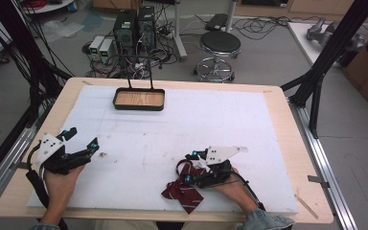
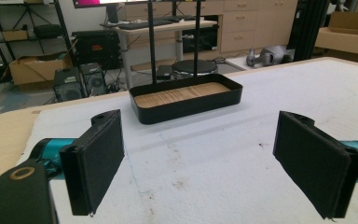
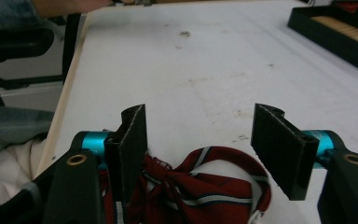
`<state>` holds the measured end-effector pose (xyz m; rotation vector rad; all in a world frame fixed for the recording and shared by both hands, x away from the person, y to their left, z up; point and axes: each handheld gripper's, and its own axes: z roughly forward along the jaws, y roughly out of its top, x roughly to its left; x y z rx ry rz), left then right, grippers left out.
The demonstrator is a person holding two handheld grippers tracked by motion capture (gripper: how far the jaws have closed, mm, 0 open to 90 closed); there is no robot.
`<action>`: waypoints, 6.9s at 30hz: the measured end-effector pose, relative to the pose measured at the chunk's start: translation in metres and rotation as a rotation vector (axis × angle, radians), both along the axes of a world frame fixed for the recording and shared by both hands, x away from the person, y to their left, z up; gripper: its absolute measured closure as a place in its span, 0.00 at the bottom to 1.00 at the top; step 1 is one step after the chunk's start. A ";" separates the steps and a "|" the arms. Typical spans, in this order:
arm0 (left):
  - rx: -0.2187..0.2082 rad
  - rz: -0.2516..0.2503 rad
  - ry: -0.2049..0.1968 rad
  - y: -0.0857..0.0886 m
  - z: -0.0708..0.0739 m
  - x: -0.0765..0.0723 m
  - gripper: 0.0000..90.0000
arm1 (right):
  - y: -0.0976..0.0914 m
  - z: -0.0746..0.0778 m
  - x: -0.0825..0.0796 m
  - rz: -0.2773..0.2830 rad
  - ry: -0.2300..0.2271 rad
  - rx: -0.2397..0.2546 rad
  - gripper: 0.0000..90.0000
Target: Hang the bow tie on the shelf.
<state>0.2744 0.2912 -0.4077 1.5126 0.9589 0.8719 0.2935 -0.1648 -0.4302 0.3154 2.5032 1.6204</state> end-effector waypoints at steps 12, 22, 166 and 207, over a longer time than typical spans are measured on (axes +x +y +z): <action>0.000 -0.005 -0.014 -0.001 0.001 -0.001 0.19 | 0.013 -0.012 -0.002 0.094 0.021 -0.121 0.60; 0.003 0.000 -0.007 0.000 0.001 -0.001 0.19 | 0.021 -0.018 -0.001 0.120 0.024 -0.199 0.69; -0.027 -0.018 -0.019 0.002 -0.003 0.006 0.20 | 0.090 0.099 0.247 -0.579 -0.085 0.014 0.84; -0.015 -0.019 -0.016 -0.001 -0.005 0.008 0.20 | 0.006 0.138 0.205 -0.612 -0.108 0.167 0.47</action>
